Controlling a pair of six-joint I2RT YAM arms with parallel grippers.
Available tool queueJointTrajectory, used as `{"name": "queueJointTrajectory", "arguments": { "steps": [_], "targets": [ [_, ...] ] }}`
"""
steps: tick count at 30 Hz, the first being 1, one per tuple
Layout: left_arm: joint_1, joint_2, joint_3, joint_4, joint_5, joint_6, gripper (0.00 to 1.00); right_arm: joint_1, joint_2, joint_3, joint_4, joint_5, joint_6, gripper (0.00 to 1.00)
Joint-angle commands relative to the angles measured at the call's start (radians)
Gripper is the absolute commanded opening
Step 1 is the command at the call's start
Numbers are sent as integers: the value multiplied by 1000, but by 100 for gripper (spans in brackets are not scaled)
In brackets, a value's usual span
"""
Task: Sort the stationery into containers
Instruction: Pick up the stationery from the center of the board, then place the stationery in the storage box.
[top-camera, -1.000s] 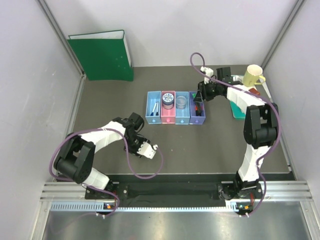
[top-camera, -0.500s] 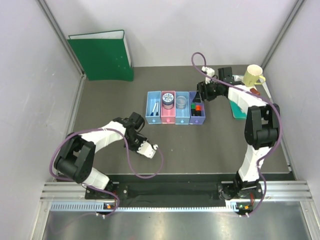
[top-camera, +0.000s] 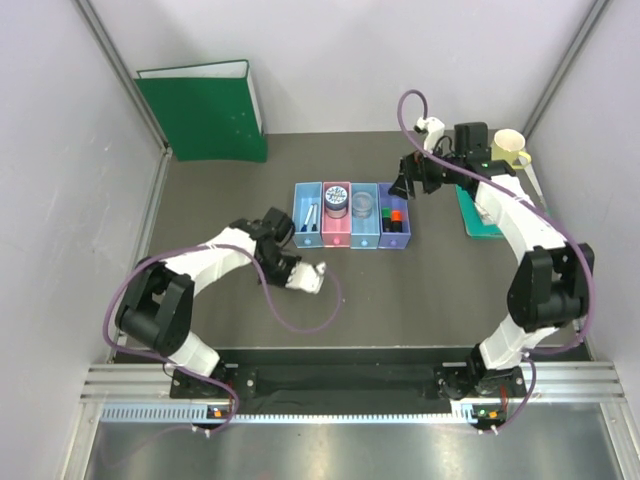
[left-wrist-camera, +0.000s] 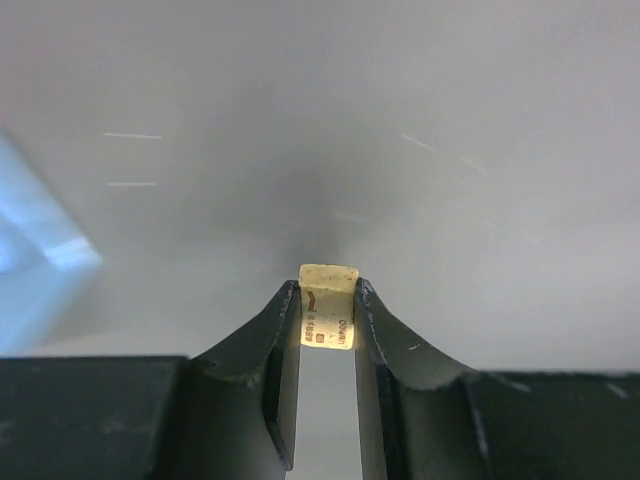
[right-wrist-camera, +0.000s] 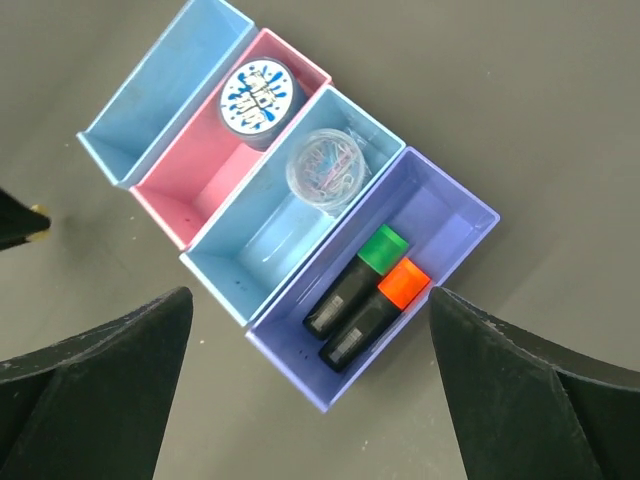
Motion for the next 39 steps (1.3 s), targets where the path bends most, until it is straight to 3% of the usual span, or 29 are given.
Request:
{"name": "queueJointTrajectory", "arguments": {
  "steps": [1,7,10,14,16,28,39],
  "targets": [
    [-9,-9,215,-14,243,-278,0,-4,-104,-40,-44,21,-47,100],
    [-9,14,455,115,399,-631,0,-4,-193,-69,-86,56,-93,100],
    [-7,51,483,243,466,-835,0,-9,-216,-83,-92,64,-98,100],
    [-13,120,492,532,505,-1159,0,-13,-243,-138,-115,66,-110,100],
    [-18,169,513,587,492,-1218,0,-15,-253,-173,-133,79,-125,100],
    [-9,315,567,648,298,-1191,0,-108,-330,-138,-176,59,-134,100],
    [-4,368,518,662,182,-1117,0,-133,-339,-129,-189,49,-136,100]
  ]
}}
